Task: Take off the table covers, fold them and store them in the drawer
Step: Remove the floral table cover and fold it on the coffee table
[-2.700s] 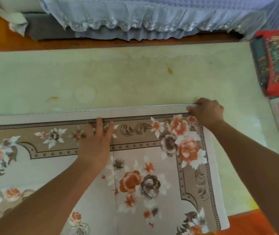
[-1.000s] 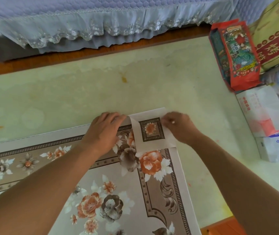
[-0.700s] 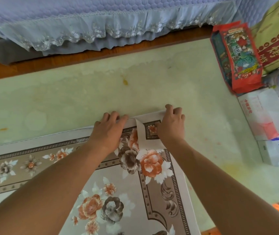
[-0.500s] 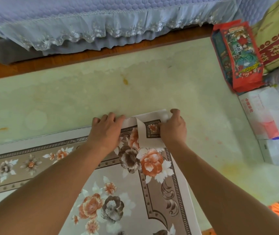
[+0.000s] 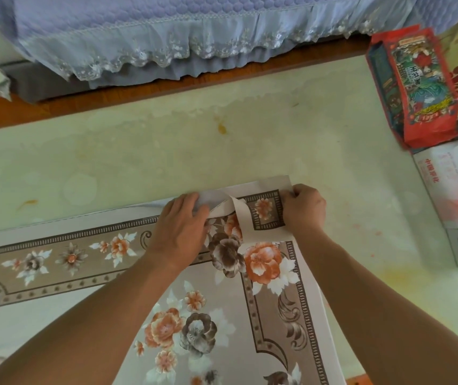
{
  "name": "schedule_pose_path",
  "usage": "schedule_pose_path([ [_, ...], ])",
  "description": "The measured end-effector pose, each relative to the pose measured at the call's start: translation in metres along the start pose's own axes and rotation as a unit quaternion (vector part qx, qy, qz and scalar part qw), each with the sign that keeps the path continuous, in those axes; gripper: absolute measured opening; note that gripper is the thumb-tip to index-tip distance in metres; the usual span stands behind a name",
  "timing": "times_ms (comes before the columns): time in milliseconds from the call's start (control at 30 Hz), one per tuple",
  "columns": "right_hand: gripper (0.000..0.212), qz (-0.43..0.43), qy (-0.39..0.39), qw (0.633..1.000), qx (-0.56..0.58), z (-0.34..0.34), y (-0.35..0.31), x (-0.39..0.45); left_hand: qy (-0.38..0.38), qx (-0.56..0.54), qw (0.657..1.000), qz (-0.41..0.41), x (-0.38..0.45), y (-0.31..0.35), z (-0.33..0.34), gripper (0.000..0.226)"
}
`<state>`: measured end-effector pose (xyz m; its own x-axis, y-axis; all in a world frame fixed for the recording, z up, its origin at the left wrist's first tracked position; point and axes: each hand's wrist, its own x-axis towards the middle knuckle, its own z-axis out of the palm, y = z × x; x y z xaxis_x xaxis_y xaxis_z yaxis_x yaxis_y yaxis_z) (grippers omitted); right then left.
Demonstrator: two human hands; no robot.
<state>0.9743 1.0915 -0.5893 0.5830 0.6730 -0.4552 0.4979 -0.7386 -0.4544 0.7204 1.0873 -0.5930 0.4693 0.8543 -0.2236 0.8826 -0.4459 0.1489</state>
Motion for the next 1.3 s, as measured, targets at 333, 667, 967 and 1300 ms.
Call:
schedule_pose_path([
  [333, 0.013, 0.037, -0.009, 0.999, 0.031, -0.002, -0.003, 0.001, -0.025, -0.046, 0.999, -0.006, 0.009, -0.004, -0.002, 0.029],
  [667, 0.027, 0.031, 0.022, 0.996, 0.082, -0.003, 0.002, 0.001, -0.029, -0.107, 0.992, -0.062, 0.030, -0.006, -0.023, 0.036],
  [967, 0.016, 0.006, 0.032, 0.997, 0.065, -0.004, 0.012, 0.003, -0.021, -0.076, 0.990, 0.117, 0.027, -0.029, -0.025, 0.005],
  [1300, 0.016, -0.001, 0.021, 0.999, 0.045, -0.005, 0.010, 0.001, -0.062, 0.066, 0.989, 0.119, 0.005, -0.020, -0.029, 0.044],
])
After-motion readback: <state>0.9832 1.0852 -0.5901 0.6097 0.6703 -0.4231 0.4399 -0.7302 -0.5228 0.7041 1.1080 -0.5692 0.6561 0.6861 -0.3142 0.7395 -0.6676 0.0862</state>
